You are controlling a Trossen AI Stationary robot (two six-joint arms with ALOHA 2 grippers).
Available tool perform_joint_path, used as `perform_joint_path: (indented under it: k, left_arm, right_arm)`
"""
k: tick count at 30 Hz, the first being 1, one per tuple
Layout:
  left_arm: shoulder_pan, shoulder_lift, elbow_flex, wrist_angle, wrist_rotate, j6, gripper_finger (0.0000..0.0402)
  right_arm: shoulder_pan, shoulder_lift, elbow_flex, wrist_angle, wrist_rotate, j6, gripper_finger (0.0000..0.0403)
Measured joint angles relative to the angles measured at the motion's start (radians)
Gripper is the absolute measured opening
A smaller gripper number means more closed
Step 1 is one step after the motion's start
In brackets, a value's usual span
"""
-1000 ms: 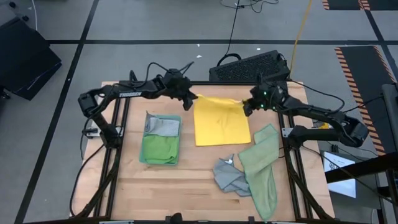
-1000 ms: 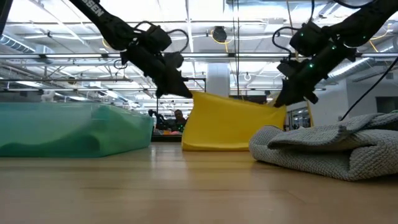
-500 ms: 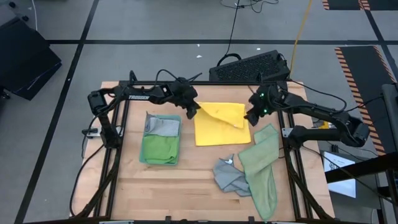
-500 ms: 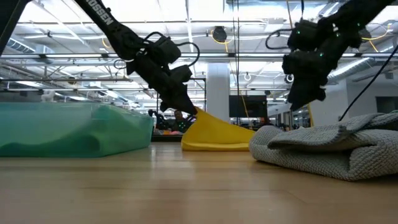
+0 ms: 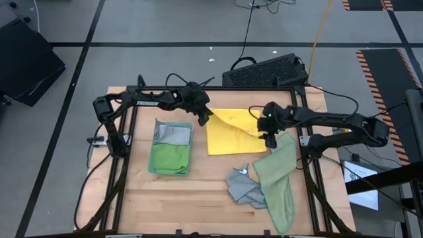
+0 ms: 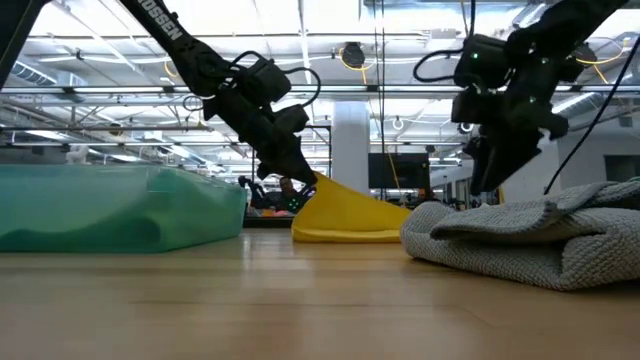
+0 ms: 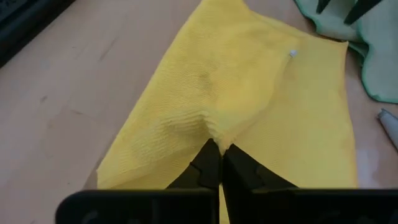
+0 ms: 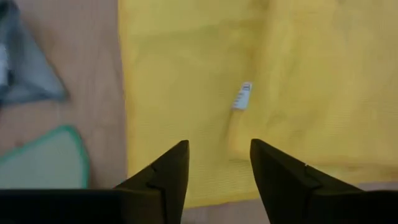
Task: Fold microfiber towels
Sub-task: Fold the yellow microfiber cloth
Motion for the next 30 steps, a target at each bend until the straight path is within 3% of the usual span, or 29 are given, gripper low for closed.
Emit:
perform_joint_path:
  k: [11, 14, 20, 25, 30]
  left_arm:
    - [0.000, -0.001, 0.000, -0.001, -0.007, -0.002, 0.0010]
    - [0.000, -0.001, 0.000, -0.003, -0.041, -0.023, 0.0014]
    - [0.011, -0.001, 0.000, -0.003, -0.060, -0.063, 0.0008]
    - [0.011, -0.001, 0.000, -0.002, -0.069, -0.061, 0.0010]
    - [0.011, -0.001, 0.000, -0.002, -0.068, -0.060, 0.0009]
  right_arm:
    - [0.014, 0.171, -0.035, 0.150, 0.011, -0.094, 0.0124]
    - [0.014, 0.204, -0.035, 0.169, 0.061, -0.114, 0.0114]
    - [0.014, 0.212, -0.035, 0.178, 0.191, -0.143, 0.0074]
    - [0.014, 0.201, -0.035, 0.183, 0.194, -0.132, 0.0012]
    - [0.014, 0.197, -0.028, 0.169, 0.194, -0.075, 0.0005]
